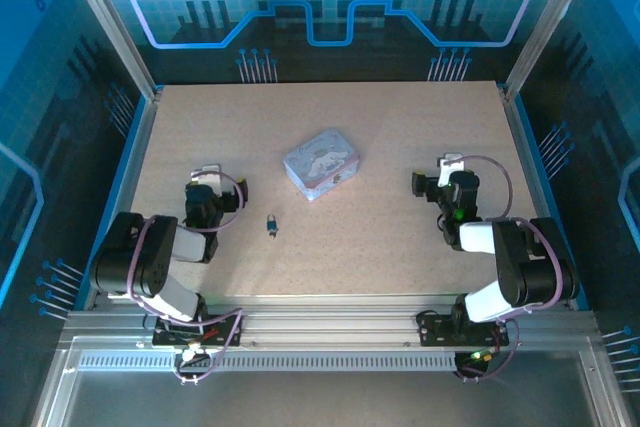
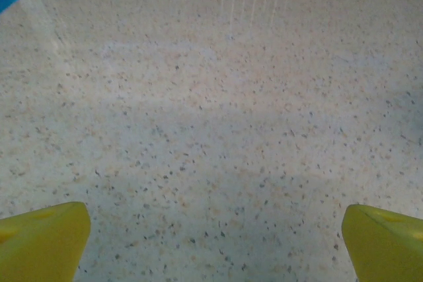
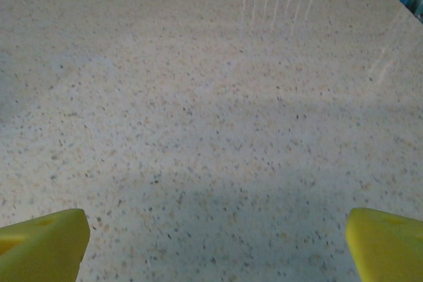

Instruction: Unlock a padlock with a key

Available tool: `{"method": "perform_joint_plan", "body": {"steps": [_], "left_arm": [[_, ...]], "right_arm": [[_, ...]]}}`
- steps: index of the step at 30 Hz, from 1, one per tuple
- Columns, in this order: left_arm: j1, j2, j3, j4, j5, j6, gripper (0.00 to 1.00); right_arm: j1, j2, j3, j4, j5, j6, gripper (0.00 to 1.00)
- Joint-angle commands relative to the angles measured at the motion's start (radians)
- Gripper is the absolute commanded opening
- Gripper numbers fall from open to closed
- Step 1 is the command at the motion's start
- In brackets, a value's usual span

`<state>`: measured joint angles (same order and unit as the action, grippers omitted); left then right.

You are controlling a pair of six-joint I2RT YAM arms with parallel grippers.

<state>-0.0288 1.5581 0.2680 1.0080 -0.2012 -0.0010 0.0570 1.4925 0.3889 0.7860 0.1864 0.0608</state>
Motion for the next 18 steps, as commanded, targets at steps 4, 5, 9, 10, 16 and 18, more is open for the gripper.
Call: {"method": "perform_joint_plan", "body": {"steps": [4,5,9,10,16,18], "left_arm": [[0.01,-0.007,0.097,-0.055,0.034,-0.011,0.99],[0.009,-0.005,0.106,-0.063,0.031,-0.011,0.99],[0.009,-0.006,0.109,-0.074,0.047,-0.006,0.99],[0.009,-0.006,0.109,-0.075,0.048,-0.005,0.99],[0.009,-0.006,0.109,-0.075,0.048,-0.005,0.99],[0.009,-0.006,0.108,-0.075,0.048,-0.005,0.99]], "right_arm": [[0.02,0.008,0.02,0.009,0.021,-0.028,1.0],[0.02,0.008,0.021,0.009,0.022,-0.028,1.0],[0.03,0.009,0.023,0.007,0.034,-0.036,1.0],[0.031,0.009,0.023,0.007,0.036,-0.038,0.99],[0.033,0.009,0.022,0.007,0.036,-0.038,1.0],[0.033,0.01,0.023,0.007,0.037,-0.038,1.0]]}}
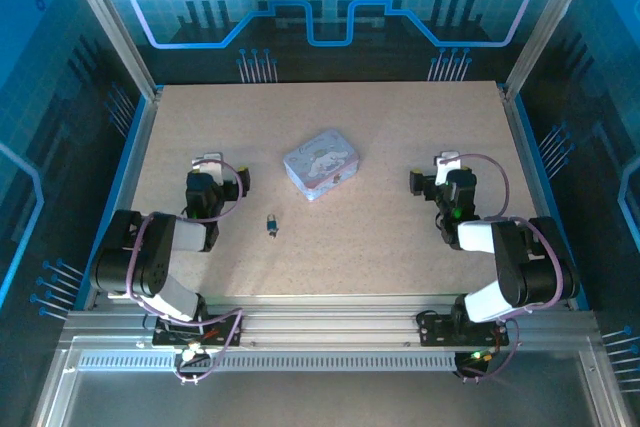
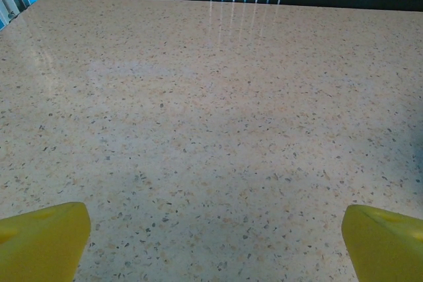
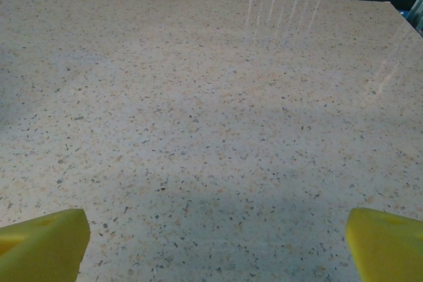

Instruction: Unlock a padlock with a key

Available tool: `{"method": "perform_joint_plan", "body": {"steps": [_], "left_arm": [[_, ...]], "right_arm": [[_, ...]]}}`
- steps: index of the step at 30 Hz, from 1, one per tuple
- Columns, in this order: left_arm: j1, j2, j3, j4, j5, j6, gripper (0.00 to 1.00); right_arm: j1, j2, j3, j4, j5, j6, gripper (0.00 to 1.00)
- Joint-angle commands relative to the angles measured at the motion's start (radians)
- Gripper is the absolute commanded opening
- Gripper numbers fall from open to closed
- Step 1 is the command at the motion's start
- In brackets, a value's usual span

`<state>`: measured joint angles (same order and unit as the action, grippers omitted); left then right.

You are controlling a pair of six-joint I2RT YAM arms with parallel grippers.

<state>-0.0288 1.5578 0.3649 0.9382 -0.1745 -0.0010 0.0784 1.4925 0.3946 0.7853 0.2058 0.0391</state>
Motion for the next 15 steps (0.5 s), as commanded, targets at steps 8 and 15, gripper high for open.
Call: {"method": "perform_joint_plan", "body": {"steps": [8,15], "left_arm": [[0.009,-0.005,0.012,-0.006,0.022,-0.006,0.99],[0.009,-0.005,0.012,-0.006,0.022,-0.005,0.99]], "right_arm": [[0.011,0.012,0.019,0.005,0.017,-0.016,1.0],[0.005,0.012,0.022,0.0,0.004,-0.015,1.0]]}}
